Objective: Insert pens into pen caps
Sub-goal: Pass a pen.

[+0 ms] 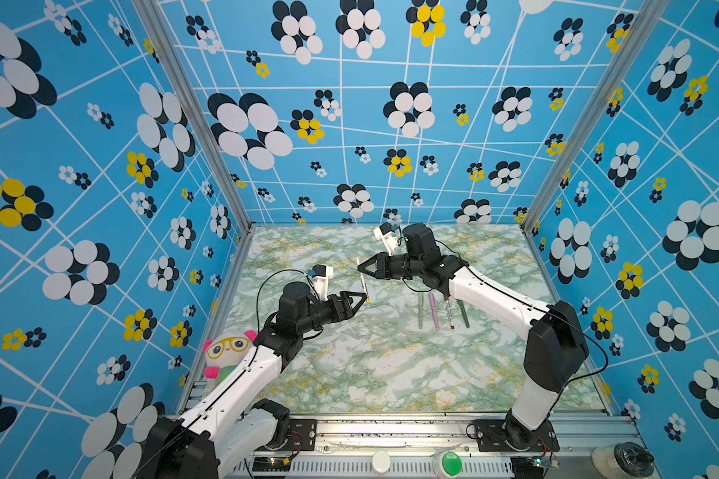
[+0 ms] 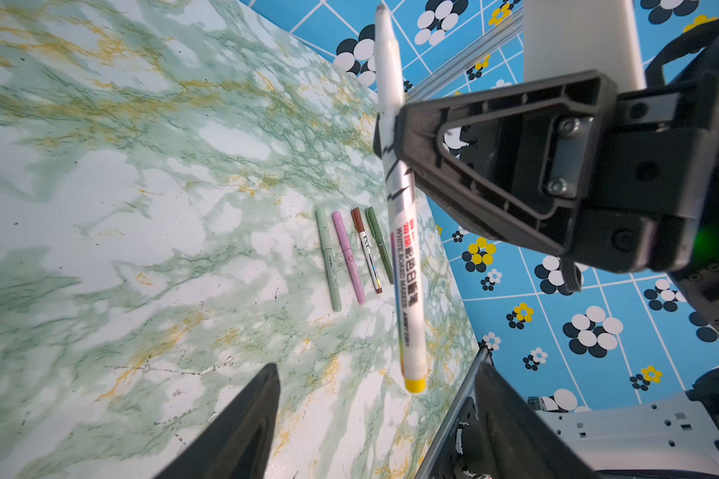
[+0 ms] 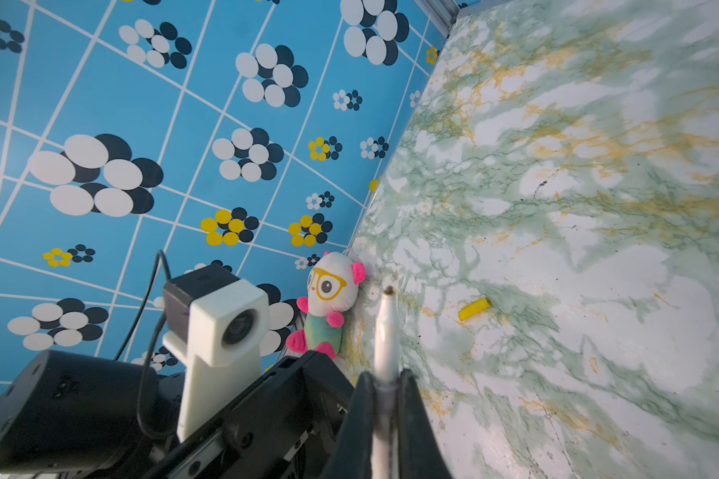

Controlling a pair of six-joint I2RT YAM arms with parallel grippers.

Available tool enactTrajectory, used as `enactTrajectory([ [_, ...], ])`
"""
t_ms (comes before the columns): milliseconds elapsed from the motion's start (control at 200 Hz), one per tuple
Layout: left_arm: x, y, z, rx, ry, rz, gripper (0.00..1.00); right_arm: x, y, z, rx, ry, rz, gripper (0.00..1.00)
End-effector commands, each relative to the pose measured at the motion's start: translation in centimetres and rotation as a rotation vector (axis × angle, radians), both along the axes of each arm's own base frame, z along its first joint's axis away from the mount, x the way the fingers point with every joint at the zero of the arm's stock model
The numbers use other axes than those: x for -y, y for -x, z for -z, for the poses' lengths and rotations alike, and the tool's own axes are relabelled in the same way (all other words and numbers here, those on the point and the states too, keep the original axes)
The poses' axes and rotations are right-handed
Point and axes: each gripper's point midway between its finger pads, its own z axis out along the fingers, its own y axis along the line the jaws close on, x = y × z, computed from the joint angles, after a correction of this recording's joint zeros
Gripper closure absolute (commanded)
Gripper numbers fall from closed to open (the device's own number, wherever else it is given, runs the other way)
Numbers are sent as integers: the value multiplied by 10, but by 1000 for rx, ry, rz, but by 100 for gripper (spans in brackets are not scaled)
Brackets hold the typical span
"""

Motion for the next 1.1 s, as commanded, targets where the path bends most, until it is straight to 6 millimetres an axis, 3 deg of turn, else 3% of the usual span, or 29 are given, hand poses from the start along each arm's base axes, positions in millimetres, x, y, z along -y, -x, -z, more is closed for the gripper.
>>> enactTrajectory([
  [0,8,-6,-22,70,24,18,29,-2,12,-13,14,-35,-29,97],
  [160,13,-11,-24,71,30,21,37,-2,15,-12,15,-30,-31,97],
  [460,19,-17,-22,62,22,20,62,-1,16,-14,27,-25,-35,97],
  [1094,17,-26,-16,49,20,-19,79,-4,23,-16,32,-30,-48,97],
])
